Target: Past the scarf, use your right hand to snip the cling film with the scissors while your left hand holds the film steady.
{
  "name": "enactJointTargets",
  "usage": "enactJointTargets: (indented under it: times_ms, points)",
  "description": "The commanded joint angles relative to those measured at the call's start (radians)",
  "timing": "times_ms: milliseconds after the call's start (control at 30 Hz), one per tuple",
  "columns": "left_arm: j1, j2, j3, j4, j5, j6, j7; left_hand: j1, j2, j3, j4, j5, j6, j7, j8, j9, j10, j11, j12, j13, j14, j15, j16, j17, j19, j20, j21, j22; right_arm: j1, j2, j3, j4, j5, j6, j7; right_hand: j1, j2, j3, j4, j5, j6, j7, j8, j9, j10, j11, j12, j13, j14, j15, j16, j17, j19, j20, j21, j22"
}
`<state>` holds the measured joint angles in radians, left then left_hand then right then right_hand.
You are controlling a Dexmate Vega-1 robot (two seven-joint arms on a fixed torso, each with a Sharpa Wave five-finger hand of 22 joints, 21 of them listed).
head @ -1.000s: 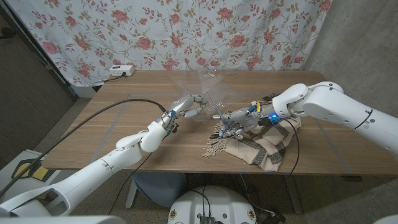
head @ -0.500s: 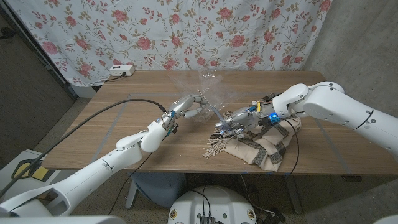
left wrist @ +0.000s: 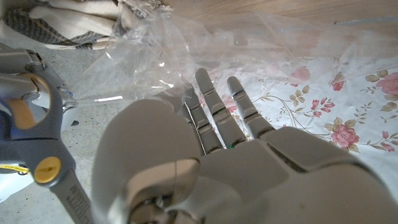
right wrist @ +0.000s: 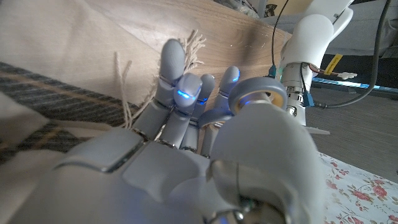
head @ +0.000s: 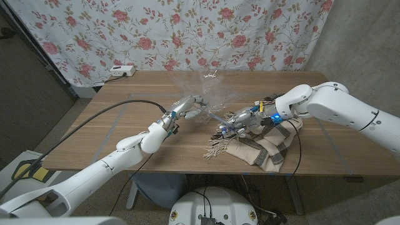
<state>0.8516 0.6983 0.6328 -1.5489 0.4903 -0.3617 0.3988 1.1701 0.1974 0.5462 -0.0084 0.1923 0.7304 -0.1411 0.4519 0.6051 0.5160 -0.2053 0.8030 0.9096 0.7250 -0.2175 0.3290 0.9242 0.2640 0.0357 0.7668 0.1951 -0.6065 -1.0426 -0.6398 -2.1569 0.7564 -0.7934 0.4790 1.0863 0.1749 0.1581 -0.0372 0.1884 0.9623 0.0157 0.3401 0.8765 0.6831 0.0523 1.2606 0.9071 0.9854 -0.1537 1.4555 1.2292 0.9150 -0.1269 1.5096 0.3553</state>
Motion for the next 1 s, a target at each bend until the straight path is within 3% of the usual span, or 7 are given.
enactJointTargets:
  times_ms: [33,433,1000]
  points:
    - [0.022,0.008,-0.021,-0.019,-0.004,0.019,0.029,-0.008,-0.002,0.002,-0.004,0.002,0.003,-0.001,0.007,0.004,0.005,-0.001,0.005,0.001,0.006,-0.008,-0.003,0.003,0.0,0.0,0.011,0.002,-0.04,-0.014,0.037,-0.009,0.035,0.033,-0.031,-0.014,0.002,0.021,0.002,-0.005,0.01,0.0,0.005,0.001,0.127,-0.122,-0.006,0.002,0.008,-0.057,-0.001,0.003,-0.006,-0.091,0.011,0.004]
    - [0.065,0.028,-0.059,-0.03,-0.02,0.008,0.085,-0.011,-0.002,0.001,-0.005,0.001,0.002,-0.001,0.006,0.004,0.004,-0.001,0.006,0.003,0.007,-0.008,-0.008,0.004,-0.002,0.0,0.016,0.002,-0.086,-0.011,0.079,-0.029,0.093,0.049,-0.091,-0.024,-0.003,0.046,0.005,-0.006,0.01,-0.002,0.008,0.001,0.129,-0.123,-0.012,0.012,0.009,-0.057,-0.004,0.004,-0.007,-0.091,0.012,0.002]
    - [0.088,-0.001,-0.09,0.002,-0.04,-0.033,0.173,-0.011,-0.002,0.001,-0.008,0.0,0.001,0.002,0.003,0.0,0.005,0.0,0.005,0.0,0.007,-0.007,-0.012,0.009,-0.005,-0.001,0.023,0.001,-0.14,-0.027,0.166,-0.05,0.179,0.091,-0.186,-0.036,-0.01,0.098,-0.002,-0.009,0.017,-0.005,0.021,0.002,0.137,-0.132,0.02,0.098,0.026,-0.058,0.004,0.007,-0.002,-0.091,0.032,0.028]
